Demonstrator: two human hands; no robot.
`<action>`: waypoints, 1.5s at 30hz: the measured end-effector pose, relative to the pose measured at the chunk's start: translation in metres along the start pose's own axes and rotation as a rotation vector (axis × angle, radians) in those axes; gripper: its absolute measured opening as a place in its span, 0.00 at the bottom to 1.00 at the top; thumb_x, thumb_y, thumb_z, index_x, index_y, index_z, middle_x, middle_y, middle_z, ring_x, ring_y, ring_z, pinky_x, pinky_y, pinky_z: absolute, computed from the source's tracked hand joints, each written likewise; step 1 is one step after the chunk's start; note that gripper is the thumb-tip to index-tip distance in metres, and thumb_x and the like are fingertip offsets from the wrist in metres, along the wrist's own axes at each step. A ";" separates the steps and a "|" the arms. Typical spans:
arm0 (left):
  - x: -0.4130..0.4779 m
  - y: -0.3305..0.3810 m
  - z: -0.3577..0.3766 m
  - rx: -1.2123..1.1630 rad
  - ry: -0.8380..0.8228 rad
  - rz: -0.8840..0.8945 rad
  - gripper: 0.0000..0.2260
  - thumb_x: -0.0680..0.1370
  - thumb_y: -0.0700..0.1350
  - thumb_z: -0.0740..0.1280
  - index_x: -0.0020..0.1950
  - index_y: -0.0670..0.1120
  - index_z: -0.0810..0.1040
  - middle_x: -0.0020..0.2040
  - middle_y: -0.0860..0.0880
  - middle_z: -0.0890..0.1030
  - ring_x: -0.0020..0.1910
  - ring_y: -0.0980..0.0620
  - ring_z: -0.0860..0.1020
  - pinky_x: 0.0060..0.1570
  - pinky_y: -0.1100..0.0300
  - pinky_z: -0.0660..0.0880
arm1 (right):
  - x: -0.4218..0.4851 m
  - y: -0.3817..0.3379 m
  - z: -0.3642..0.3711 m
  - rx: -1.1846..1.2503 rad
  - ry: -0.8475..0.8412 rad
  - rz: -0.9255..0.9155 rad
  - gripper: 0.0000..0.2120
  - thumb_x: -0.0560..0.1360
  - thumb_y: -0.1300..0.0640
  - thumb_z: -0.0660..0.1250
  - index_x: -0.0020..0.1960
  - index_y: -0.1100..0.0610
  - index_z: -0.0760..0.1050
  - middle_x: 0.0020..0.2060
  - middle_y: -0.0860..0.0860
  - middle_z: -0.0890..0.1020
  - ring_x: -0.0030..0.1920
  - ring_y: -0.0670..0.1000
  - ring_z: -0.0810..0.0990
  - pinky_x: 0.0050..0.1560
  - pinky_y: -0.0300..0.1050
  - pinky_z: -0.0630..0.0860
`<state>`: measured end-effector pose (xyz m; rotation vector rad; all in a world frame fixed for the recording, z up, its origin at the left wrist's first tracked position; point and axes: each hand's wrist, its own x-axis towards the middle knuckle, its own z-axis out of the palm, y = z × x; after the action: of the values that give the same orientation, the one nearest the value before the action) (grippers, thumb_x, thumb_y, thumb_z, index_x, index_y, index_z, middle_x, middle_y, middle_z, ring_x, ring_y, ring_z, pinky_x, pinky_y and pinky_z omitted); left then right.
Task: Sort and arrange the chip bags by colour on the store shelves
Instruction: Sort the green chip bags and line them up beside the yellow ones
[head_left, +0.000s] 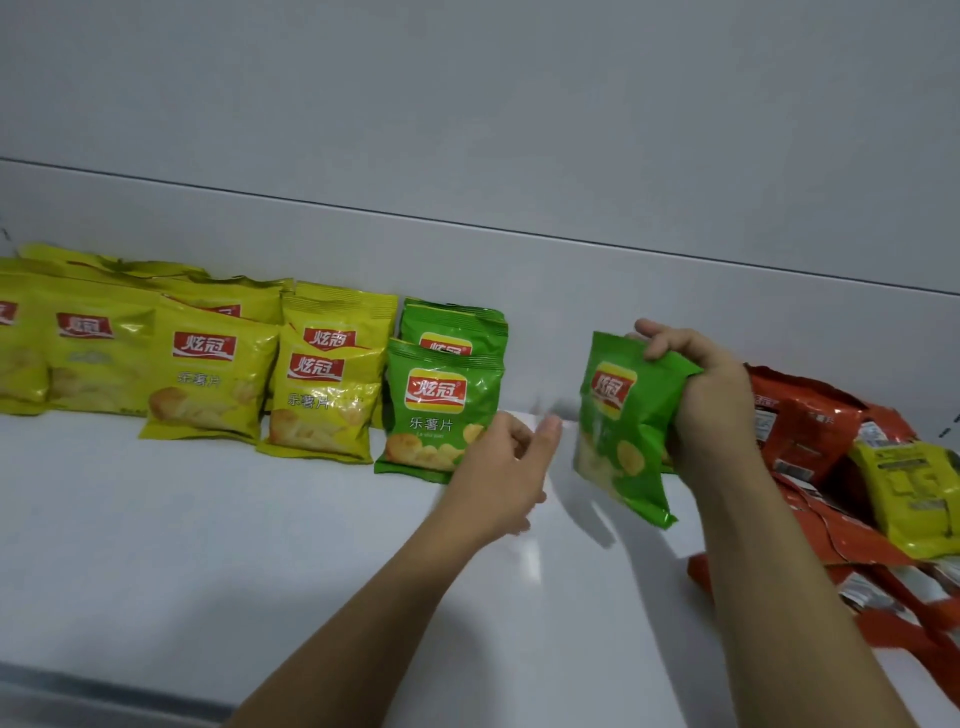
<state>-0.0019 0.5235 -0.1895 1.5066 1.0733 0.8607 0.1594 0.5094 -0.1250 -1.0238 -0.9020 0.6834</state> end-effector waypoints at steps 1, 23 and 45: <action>-0.001 -0.003 0.003 -0.044 -0.073 -0.040 0.21 0.77 0.63 0.61 0.58 0.48 0.70 0.52 0.49 0.79 0.43 0.51 0.83 0.30 0.54 0.79 | -0.003 0.005 -0.001 0.141 -0.026 0.088 0.14 0.64 0.67 0.61 0.25 0.53 0.75 0.55 0.53 0.80 0.50 0.57 0.80 0.48 0.56 0.79; -0.004 -0.037 -0.030 0.359 0.463 0.396 0.16 0.73 0.59 0.70 0.57 0.54 0.76 0.40 0.58 0.79 0.36 0.58 0.77 0.40 0.56 0.77 | -0.018 0.046 -0.003 -0.343 -0.141 0.184 0.06 0.75 0.64 0.69 0.48 0.54 0.78 0.41 0.49 0.84 0.38 0.47 0.82 0.36 0.39 0.77; 0.017 -0.052 -0.048 0.885 0.574 0.460 0.23 0.66 0.46 0.78 0.58 0.48 0.76 0.58 0.46 0.74 0.57 0.45 0.72 0.54 0.50 0.72 | 0.039 0.094 0.020 -0.873 0.111 0.195 0.21 0.73 0.53 0.70 0.63 0.57 0.68 0.54 0.55 0.81 0.53 0.57 0.79 0.48 0.47 0.74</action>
<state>-0.0499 0.5581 -0.2311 2.3829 1.6960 1.2721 0.1536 0.5856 -0.1947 -1.9240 -1.0293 0.3699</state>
